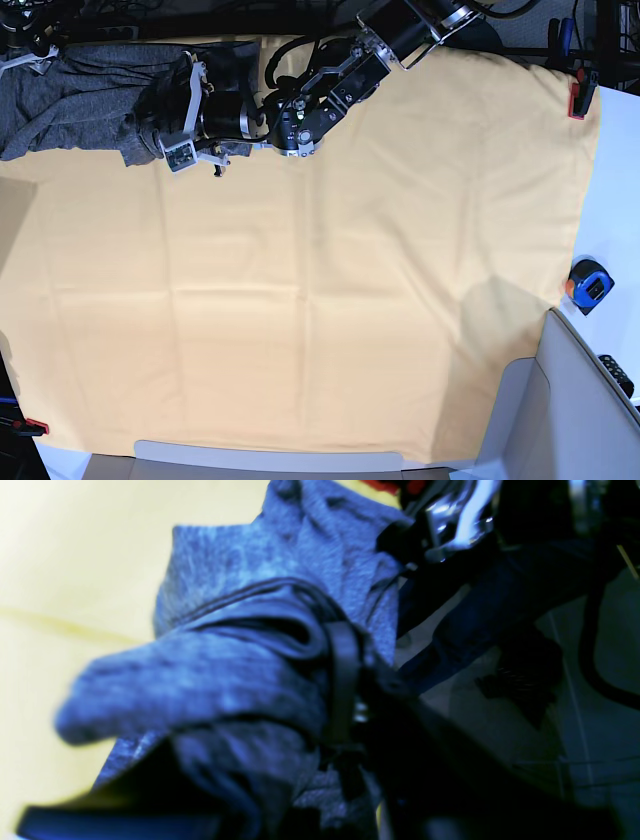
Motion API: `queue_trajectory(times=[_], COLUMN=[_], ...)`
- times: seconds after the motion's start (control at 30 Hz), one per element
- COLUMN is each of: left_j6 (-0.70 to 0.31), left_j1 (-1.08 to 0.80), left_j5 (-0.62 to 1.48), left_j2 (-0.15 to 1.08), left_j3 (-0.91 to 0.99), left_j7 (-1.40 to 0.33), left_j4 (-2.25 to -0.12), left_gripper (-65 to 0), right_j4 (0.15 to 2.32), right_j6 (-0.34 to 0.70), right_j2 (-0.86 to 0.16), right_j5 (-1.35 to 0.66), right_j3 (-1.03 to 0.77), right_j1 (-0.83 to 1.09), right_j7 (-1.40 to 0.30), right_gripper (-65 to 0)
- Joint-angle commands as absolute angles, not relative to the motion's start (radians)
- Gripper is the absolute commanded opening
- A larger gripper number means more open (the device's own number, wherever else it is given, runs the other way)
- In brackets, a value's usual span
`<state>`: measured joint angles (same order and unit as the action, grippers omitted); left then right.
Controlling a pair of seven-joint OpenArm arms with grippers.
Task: Fold the T-shirt properly
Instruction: 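Fold the held shirt end over onto the bundle near the right gripper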
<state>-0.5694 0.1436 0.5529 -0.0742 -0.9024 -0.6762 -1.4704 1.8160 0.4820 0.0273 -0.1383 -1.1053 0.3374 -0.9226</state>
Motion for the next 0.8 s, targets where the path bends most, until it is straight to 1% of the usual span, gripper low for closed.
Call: queue_trajectory(times=[0.0, 0.07, 0.1, 0.17, 0.47, 0.67, 0.77], left_j6=[-0.579, -0.579, -0.579, -0.579, -0.584, -0.585, -0.585], left_j1=[0.147, 0.116, 0.105, 0.088, 0.067, 0.076, 0.122], left_j5=[0.575, 0.575, 0.575, 0.576, 0.578, 0.579, 0.579], left_j2=[-0.104, -0.116, -0.124, -0.134, -0.148, -0.145, -0.14], left_j3=[-0.905, -0.905, -0.905, -0.905, -0.908, -1.056, -1.127], left_j7=[-0.641, -0.639, -0.639, -0.641, -0.651, -0.647, -0.648], left_j4=[-1.48, -1.469, -1.466, -1.465, -1.465, -1.471, -1.468], left_gripper=[-46.2, -39.6, -37.5, -35.9, -36.0, -36.0, -36.0], right_j4=[1.831, 1.831, 1.831, 1.831, 1.831, 1.827, 1.825], right_j6=[0.479, 0.479, 0.479, 0.479, 0.479, 0.479, 0.479], right_j2=[0.013, 0.013, 0.013, 0.013, 0.013, 0.013, 0.013], right_j5=[-0.143, -0.143, -0.143, -0.143, -0.143, -0.143, -0.143], right_j3=[-1.11, -1.11, -1.11, -1.11, -1.11, -1.109, -1.109], right_j1=[0.341, 0.341, 0.34, 0.34, 0.34, 0.326, 0.318], right_j7=[-0.906, -0.906, -0.906, -0.906, -0.906, -0.906, -0.906], right_gripper=[-19.1, -19.1, -19.1, -19.1, -19.1, -19.1, -19.1])
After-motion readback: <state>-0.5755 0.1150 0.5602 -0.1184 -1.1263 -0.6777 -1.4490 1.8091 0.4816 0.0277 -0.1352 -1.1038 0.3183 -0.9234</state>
